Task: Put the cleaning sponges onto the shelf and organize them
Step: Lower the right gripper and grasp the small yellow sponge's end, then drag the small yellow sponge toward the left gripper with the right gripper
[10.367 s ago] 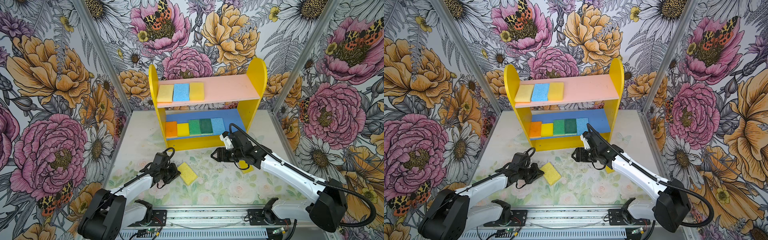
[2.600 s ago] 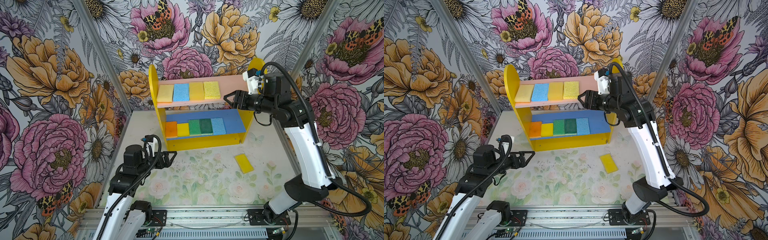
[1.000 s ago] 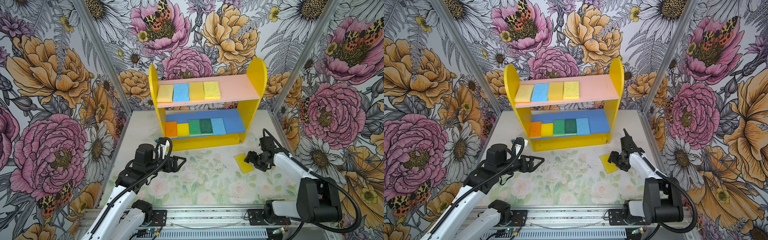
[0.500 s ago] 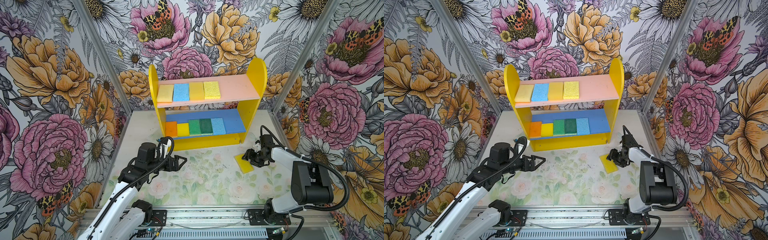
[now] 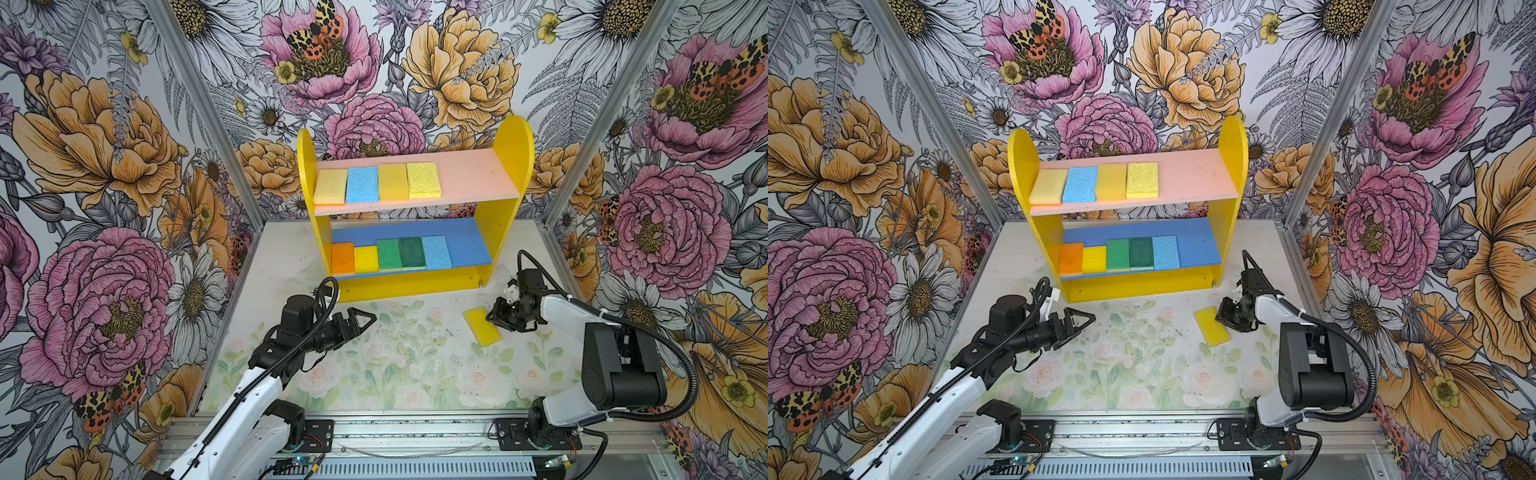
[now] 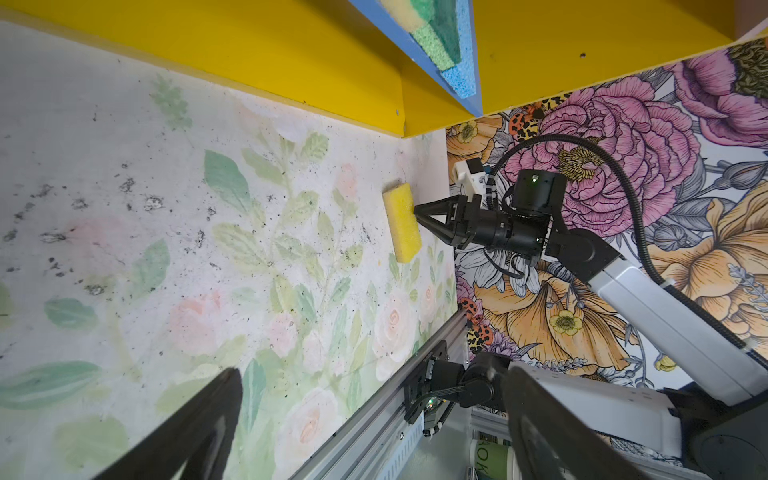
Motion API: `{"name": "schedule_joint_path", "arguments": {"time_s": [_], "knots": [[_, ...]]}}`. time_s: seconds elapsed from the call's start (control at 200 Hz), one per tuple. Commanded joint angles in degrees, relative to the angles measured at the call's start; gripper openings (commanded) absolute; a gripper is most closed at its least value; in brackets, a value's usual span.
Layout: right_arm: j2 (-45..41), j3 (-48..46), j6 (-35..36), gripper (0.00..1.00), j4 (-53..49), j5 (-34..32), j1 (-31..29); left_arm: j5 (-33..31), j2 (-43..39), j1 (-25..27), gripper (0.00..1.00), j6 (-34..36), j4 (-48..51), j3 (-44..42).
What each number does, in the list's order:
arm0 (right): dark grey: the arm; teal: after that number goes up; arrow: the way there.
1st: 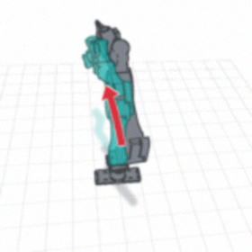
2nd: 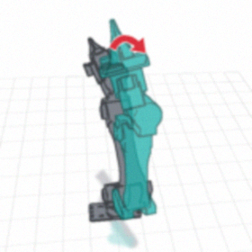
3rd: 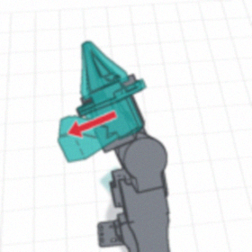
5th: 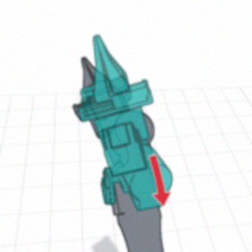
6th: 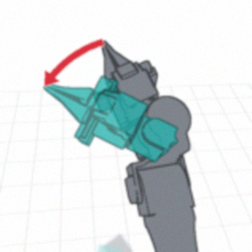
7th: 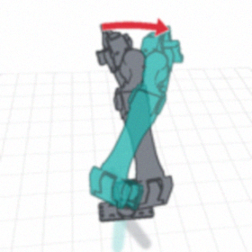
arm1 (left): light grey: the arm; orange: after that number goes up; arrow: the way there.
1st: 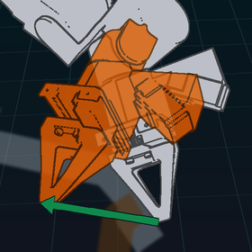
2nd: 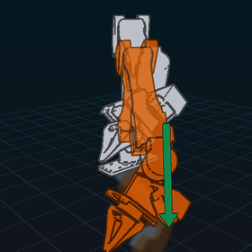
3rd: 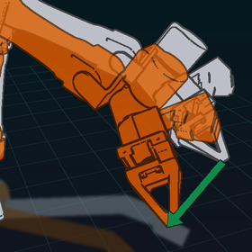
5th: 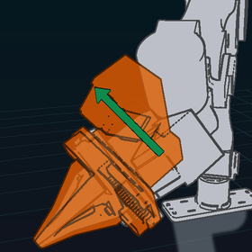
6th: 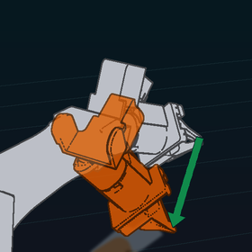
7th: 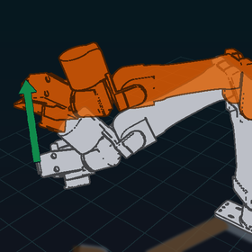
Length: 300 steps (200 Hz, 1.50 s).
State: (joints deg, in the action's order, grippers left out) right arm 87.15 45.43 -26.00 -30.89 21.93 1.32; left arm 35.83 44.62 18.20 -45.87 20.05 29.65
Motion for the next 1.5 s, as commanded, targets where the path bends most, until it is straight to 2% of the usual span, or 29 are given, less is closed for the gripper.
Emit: {"name": "schedule_joint_path", "arguments": {"time_s": [0.0,0.23,0.4,0.61,0.98,1.496], "knots": [[1.2,-0.6,0.4,0.29,1.2,-1.8,-0.5,1.7,-0.2,-0.4,0.99,-3.3,-3.5,-0.8],[4.2,0.0,0.6,0.29,1.3,-2.0,-1.2,1.6,-1.5,-0.3,0.99,-4.8,-4.1,-2.4],[2.6,0.1,0.1,0.12,1.3,-2.0,-2.2,1.6,-2.5,-0.4,0.99,-6.9,-6.7,-4.5],[-0.6,-0.3,-2.0,0.00,1.8,-2.1,-4.7,1.8,-3.7,-0.6,0.98,-8.0,-7.3,-5.4],[-3.7,-1.8,-8.1,0.00,6.1,2.4,-9.3,2.5,-6.0,-3.5,0.95,-10.7,-9.2,-8.6],[-3.5,-3.5,-21.7,0.00,18.4,6.0,-23.2,1.6,-5.7,-5.1,0.96,-11.8,-11.5,-11.4]]}}
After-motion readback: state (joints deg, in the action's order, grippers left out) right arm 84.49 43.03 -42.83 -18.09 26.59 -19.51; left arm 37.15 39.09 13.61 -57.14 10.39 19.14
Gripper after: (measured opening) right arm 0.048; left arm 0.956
